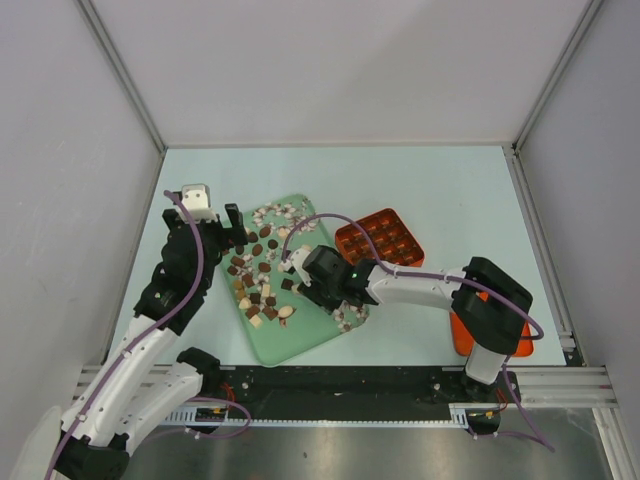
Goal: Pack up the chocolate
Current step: Adjust the fake chocolate on the plate.
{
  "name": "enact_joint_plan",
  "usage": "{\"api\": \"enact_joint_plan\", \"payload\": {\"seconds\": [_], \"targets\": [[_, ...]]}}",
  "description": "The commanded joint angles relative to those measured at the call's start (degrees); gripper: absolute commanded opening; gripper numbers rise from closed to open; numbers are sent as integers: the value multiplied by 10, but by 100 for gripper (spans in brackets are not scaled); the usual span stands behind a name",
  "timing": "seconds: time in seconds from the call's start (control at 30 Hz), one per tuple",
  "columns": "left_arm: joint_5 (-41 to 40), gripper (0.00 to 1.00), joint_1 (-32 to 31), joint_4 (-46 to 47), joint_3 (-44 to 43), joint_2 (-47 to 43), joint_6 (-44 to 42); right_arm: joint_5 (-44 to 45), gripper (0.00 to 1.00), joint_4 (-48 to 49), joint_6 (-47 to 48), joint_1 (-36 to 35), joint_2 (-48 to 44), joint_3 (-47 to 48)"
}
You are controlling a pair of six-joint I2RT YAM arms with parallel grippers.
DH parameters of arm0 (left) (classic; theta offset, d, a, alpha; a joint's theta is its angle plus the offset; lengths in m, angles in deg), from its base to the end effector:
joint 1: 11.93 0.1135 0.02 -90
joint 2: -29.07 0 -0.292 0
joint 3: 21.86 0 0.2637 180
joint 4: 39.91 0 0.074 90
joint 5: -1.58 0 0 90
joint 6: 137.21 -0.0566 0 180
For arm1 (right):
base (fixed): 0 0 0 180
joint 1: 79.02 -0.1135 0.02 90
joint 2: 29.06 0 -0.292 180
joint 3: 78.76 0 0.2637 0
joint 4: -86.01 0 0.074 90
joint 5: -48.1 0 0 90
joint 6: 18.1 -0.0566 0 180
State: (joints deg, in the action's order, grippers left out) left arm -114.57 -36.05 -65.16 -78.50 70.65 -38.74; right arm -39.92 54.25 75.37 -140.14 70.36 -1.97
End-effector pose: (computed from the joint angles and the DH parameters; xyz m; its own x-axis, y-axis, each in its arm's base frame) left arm 0.1736 -0.0504 0.3537 -0.1554 -0.0753 -0.9850 -0.0525 0.9963 -0.0678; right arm 0.1887 0.3381 0.1939 -0.3396 -0.7409 -0.5795 -0.8876 0.4563 -0.0633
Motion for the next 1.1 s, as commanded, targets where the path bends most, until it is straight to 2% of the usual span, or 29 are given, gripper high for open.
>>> {"api": "enact_joint_plan", "payload": {"seconds": [0.0, 0.2, 0.3, 0.63, 0.83, 1.07], "targets": [[8, 100, 3, 16, 2, -3, -14, -2, 39, 22, 0, -2, 10, 2], [8, 100, 2, 16, 1, -2, -14, -4, 40, 30, -3, -7, 13, 2], [8, 100, 2, 16, 1, -2, -14, 1, 37, 31, -5, -6, 14, 2], [8, 100, 2, 16, 1, -5, -14, 14, 9, 11, -9, -7, -5, 2], [8, 100, 2, 16, 2, -6, -14, 29, 6, -16, -15, -8, -37, 2], [10, 100, 2, 17, 1, -5, -13, 69, 5, 6, -65, -3, -59, 2]]}}
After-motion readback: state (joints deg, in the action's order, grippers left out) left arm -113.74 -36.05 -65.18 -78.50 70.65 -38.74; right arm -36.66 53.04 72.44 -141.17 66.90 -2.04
